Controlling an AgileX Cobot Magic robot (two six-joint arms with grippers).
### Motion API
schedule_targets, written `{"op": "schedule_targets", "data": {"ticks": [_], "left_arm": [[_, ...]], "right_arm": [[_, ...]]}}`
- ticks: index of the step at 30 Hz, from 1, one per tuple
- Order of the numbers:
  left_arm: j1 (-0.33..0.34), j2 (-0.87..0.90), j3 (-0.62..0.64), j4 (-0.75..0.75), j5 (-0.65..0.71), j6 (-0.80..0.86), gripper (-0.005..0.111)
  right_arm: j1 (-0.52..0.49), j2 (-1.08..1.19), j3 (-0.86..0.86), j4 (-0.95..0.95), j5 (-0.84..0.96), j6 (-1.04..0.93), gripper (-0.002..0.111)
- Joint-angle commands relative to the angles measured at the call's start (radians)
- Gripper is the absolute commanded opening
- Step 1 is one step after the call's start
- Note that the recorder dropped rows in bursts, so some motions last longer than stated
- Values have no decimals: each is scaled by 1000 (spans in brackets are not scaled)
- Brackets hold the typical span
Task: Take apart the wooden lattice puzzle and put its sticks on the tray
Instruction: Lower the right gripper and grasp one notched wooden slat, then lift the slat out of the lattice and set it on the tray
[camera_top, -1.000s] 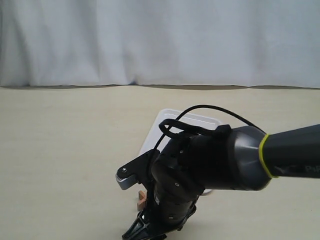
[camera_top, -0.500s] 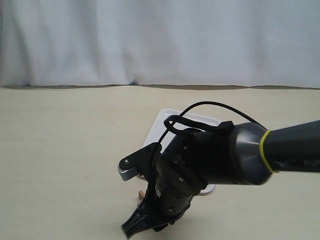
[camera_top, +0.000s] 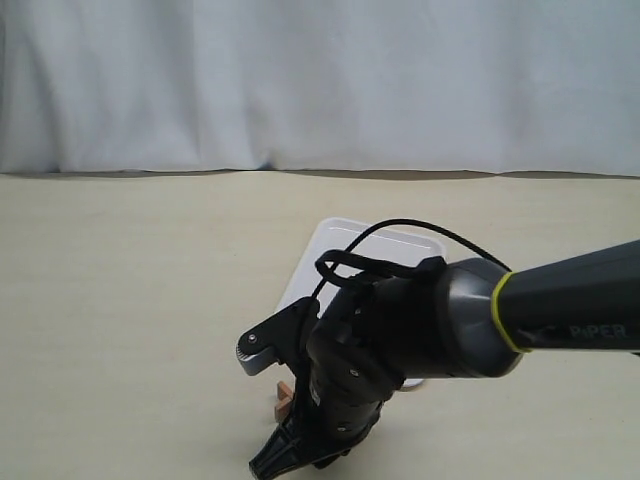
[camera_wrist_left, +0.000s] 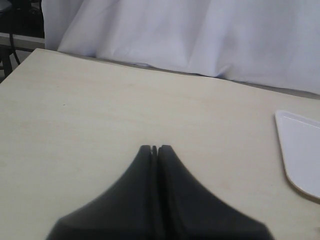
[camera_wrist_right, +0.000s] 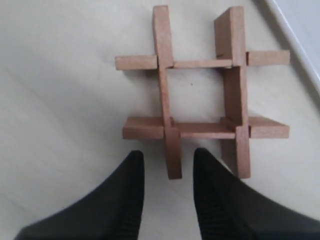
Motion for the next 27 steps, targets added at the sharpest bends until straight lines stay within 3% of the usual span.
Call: {"op": "schedule_targets", "data": {"ticks": [1, 5, 16, 27], "left_arm": [[-7, -2, 2, -1, -3, -3, 0], [-7, -2, 2, -1, -3, -3, 0], [-7, -2, 2, -1, -3, -3, 0], [-7, -2, 2, -1, -9, -3, 0]], "right_arm": [[-5, 1, 3, -36, -23, -6, 19], [-5, 1, 3, -39, -23, -6, 4], [-1, -9, -4, -39, 34, -6, 4], [-1, -173, -4, -63, 61, -6, 4]]}}
